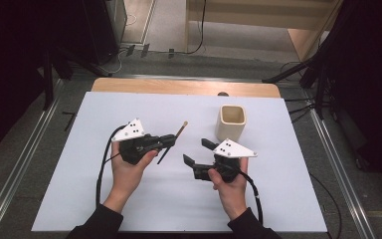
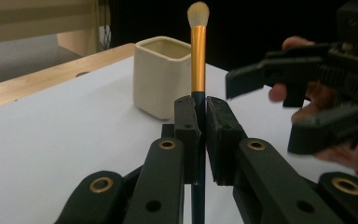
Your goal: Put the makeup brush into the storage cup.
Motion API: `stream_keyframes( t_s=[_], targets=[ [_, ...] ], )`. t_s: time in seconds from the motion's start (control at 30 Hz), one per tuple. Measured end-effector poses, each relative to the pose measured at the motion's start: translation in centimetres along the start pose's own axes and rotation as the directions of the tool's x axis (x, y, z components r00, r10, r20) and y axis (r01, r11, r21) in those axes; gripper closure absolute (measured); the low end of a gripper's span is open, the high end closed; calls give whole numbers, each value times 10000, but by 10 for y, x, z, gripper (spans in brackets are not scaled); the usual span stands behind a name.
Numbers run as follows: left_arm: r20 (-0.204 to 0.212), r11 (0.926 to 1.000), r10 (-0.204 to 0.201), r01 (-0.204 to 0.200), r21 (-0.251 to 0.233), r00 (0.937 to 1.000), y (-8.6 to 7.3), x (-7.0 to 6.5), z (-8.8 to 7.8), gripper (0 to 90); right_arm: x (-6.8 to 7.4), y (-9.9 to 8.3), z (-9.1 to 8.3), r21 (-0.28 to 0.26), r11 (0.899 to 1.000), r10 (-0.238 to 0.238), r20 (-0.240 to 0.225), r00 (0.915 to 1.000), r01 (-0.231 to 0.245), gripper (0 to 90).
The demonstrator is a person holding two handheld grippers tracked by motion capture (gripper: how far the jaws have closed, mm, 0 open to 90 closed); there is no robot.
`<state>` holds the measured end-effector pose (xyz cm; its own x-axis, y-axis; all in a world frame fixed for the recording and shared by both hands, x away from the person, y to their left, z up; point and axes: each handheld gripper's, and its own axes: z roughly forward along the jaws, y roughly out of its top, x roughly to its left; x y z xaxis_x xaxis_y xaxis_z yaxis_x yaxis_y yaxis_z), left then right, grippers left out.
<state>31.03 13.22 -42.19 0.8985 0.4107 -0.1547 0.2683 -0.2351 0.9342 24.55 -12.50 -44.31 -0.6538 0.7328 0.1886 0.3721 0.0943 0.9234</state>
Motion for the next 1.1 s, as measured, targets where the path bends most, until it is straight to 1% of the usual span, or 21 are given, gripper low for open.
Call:
stream_keyframes(
  t_s=[0.13, 0.2, 0.23, 0.27, 0.3, 0.33, 0.37, 0.4, 0.43, 0.47, 0.5, 0.53, 0.6, 0.63, 0.7, 0.73, 0.8, 0.9, 1.03, 1.07, 1.1],
  targets=[
    [192, 9998, 83, -79, -195, 9998, 1, -9, 5, 844, 9, -3, 7, 217, 9998, 51, -339, 9994, -44, 208],
    [312, 9994, 30, -19, -348, 9995, 2, -12, 5, 844, 17, -5, 13, 524, 9986, 13, -126, 9999, -7, 206],
    [335, 9991, 36, -21, -433, 9994, 3, -14, 5, 844, 18, -6, 15, 572, 9984, 28, 85, 10000, -33, 196],
    [413, 9987, 47, -26, -500, 9991, 3, -15, 5, 844, 18, -6, 15, 572, 9984, 28, 85, 10000, -33, 196],
    [446, 9983, 34, -8, -583, 9990, 4, -17, 5, 844, 19, -7, 16, 550, 9983, 155, 326, 9993, -173, 203],
    [445, 9973, 43, -11, -731, 9990, 4, -21, 5, 844, 18, -10, 16, 322, 9967, 739, 47, 9973, -741, 234],
    [445, 9973, 43, -11, -731, 9990, 4, -21, 5, 844, 18, -10, 16, 322, 9967, 739, 47, 9973, -741, 234],
    [468, 9968, 45, -8, -799, 9989, 4, -22, 5, 844, 18, -11, 16, 219, 9944, 1035, -239, 9943, -1030, 251],
    [431, 9961, 65, -27, -877, 9990, 4, -23, 5, 843, 18, -11, 16, 104, 9904, 1381, -442, 9894, -1377, 294],
    [434, 9955, 46, -5, -948, 9990, 4, -24, 5, 843, 18, -11, 16, 104, 9904, 1381, -442, 9894, -1377, 294],
    [521, 9944, -3, 58, -1055, 9986, 4, -25, 5, 844, 20, -11, 17, 45, 9899, 1418, -418, 9890, -1418, 343],
    [521, 9944, -3, 58, -1055, 9986, 4, -25, 5, 843, 20, -11, 17, 45, 9899, 1418, -418, 9890, -1418, 343],
    [584, 9934, -22, 89, -1142, 9983, 3, -27, 7, 843, 22, -11, 17, -9, 9887, 1499, -325, 9882, -1500, 410],
    [577, 9934, -7, 73, -1144, 9983, 3, -28, 8, 843, 23, -11, 18, -59, 9874, 1576, -461, 9864, -1580, 471],
    [639, 9930, -42, 117, -1174, 9979, 2, -29, 9, 843, 24, -12, 18, -99, 9863, 1636, -528, 9851, -1644, 498],
    [662, 9926, -76, 156, -1205, 9978, 2, -29, 9, 843, 24, -13, 18, -134, 9855, 1681, -622, 9838, -1692, 542],
    [704, 9919, -98, 186, -1254, 9975, 1, -29, 9, 843, 25, -13, 19, -88, 9820, 1874, -886, 9783, -1889, 581],
    [654, 9913, -95, 179, -1301, 9978, 0, -30, 9, 843, 25, -14, 18, -219, 9751, 2176, -997, 9709, -2208, 603],
    [674, 9916, -19, 106, -1288, 9977, -1, -32, 11, 843, 21, -14, 18, -273, 9662, 2521, -1113, 9613, -2565, 674],
    [680, 9914, -3, 93, -1309, 9977, -1, -33, 11, 843, 20, -14, 18, -282, 9646, 2574, -1181, 9591, -2624, 713],
    [741, 9910, 20, 80, -1335, 9973, -1, -34, 12, 843, 19, -14, 17, -223, 9630, 2643, -1188, 9571, -2687, 827]
  ],
)
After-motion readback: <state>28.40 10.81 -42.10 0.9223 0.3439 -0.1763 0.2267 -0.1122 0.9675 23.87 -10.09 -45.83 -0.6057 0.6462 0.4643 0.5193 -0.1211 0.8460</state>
